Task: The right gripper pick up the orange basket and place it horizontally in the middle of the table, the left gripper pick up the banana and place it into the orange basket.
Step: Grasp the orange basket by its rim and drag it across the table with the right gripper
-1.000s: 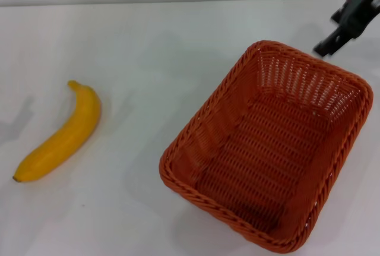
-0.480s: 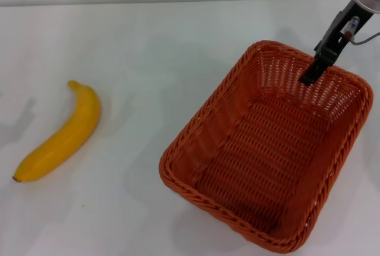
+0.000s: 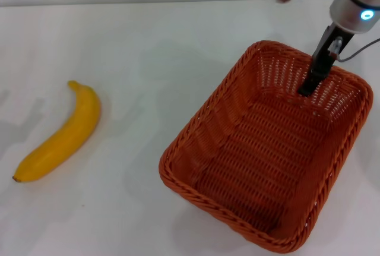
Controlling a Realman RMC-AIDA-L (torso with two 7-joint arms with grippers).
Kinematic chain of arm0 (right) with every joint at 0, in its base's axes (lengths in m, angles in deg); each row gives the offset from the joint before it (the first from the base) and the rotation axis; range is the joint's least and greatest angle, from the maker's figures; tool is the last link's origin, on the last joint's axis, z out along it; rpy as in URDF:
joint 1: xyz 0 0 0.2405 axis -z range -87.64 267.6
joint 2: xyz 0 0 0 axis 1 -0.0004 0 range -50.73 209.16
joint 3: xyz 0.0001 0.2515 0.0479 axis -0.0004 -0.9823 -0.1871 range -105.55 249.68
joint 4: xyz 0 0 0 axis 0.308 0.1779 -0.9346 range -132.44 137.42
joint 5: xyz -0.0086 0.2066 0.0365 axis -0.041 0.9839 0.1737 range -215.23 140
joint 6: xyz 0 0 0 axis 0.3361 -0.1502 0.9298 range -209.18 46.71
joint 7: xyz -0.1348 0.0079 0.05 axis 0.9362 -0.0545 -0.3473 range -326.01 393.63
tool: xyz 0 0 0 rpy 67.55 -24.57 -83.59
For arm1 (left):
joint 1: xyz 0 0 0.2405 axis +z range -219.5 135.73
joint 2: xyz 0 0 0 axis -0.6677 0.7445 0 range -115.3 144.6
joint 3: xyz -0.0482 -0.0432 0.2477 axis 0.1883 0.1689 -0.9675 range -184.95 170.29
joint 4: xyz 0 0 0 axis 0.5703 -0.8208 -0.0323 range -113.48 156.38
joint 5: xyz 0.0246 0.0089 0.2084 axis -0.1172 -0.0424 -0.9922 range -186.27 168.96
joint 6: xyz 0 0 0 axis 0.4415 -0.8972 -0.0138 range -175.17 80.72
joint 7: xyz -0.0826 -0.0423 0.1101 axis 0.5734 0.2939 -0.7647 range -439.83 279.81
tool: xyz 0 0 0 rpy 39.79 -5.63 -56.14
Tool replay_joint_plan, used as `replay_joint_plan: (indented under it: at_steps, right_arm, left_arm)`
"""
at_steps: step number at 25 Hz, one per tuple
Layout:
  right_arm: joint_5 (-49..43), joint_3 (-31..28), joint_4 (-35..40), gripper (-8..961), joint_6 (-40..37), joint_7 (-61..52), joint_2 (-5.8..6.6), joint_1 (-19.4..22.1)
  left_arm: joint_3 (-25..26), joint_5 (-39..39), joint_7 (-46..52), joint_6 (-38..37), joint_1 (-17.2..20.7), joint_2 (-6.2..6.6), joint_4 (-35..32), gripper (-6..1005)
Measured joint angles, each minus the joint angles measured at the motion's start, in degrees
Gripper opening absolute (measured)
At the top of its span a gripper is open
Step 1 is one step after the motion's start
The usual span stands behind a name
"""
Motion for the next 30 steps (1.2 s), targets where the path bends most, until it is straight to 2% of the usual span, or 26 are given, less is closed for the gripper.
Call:
replay_joint_plan:
  at_steps: [5, 11, 16, 20, 24, 28, 30]
  right_arm:
    - [-0.1, 2.2, -4.0, 820, -3.3, 0.4, -0.05, -1.3]
    - [-0.4, 6.3, -4.5, 818, -3.0, 0.0, -0.14, -1.5]
    - [-1.1, 7.5, -3.6, 728, -1.1, -0.5, -0.12, -1.2]
    - [-0.9, 7.3, 0.0, 656, 1.6, -0.5, -0.10, -0.2]
    - [-0.6, 4.4, 3.7, 571, 4.2, -2.9, -0.07, 0.7]
    - [-0.6, 2.2, 4.2, 473, 5.9, -7.3, 0.10, 1.0]
    - [-0.8, 1.8, 4.3, 301, 6.5, -9.3, 0.22, 1.4]
  left_arm:
    - [0.0, -0.1, 0.0, 0.1, 0.0, -0.15, 0.0, 853]
    - [0.0, -0.1, 0.0, 0.2, 0.2, -0.23, -0.1, 850]
    - [0.0, -0.1, 0.0, 0.2, 0.1, -0.24, -0.3, 848]
    - [0.0, -0.1, 0.0, 0.2, 0.0, -0.24, -0.2, 846]
    - [0.0, -0.1, 0.0, 0.2, 0.0, -0.24, -0.1, 845]
    - [0.0, -0.1, 0.0, 0.2, 0.0, -0.24, -0.1, 843]
    - [0.0, -0.1, 0.0, 0.2, 0.0, -0.20, -0.1, 842]
